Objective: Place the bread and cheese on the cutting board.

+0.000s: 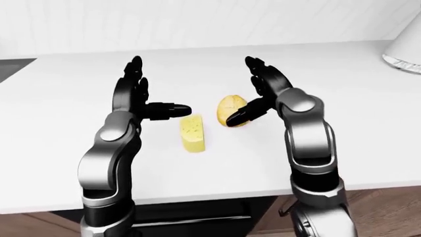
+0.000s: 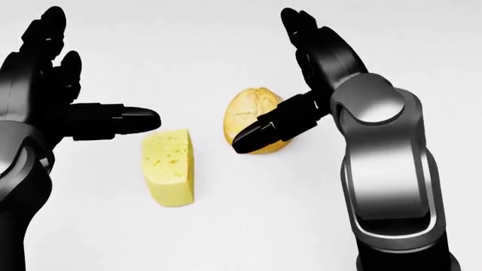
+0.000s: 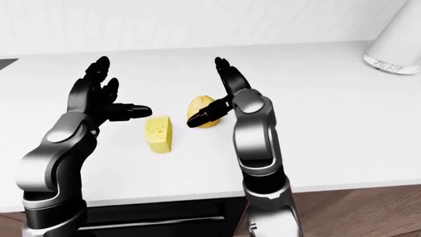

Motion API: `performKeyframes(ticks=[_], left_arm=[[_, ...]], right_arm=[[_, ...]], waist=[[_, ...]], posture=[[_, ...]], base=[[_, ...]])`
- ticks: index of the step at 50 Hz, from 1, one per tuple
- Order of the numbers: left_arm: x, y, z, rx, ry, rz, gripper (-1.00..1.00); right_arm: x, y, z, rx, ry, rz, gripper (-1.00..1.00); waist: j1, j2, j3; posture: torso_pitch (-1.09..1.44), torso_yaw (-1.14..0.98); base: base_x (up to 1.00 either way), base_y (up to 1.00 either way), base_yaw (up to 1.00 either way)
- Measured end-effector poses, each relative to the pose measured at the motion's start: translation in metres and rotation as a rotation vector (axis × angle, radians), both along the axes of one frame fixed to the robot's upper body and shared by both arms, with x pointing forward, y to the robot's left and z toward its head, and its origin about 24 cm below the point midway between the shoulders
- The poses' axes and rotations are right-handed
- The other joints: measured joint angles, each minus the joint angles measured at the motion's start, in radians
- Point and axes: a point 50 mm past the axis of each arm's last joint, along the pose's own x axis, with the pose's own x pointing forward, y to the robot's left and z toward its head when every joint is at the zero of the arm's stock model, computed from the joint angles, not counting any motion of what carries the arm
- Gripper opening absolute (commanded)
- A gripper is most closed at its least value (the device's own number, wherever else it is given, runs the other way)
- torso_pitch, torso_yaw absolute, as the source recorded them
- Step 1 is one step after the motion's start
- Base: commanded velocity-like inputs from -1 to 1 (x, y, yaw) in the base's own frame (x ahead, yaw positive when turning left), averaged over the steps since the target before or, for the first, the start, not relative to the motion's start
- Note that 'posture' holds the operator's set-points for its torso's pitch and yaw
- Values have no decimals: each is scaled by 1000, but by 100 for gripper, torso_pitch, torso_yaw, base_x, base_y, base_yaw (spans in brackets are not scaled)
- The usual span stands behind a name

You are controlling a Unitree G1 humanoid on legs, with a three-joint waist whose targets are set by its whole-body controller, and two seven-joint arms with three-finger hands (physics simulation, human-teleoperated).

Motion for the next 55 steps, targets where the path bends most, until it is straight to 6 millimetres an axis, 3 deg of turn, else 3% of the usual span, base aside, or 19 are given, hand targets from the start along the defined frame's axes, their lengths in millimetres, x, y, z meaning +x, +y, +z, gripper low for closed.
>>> performKeyframes(ticks=[43, 55], left_arm=[[0, 0, -2, -2, 2, 0, 100], [1, 0, -5, -3, 9, -1, 100]], right_arm=[[9, 14, -27, -52, 64, 74, 100], [12, 14, -27, -53, 52, 73, 100]], waist=[[-3, 5, -2], [-2, 4, -2]], posture=[[0, 0], [0, 0]], base=[[0, 0, 0], [0, 0, 0]])
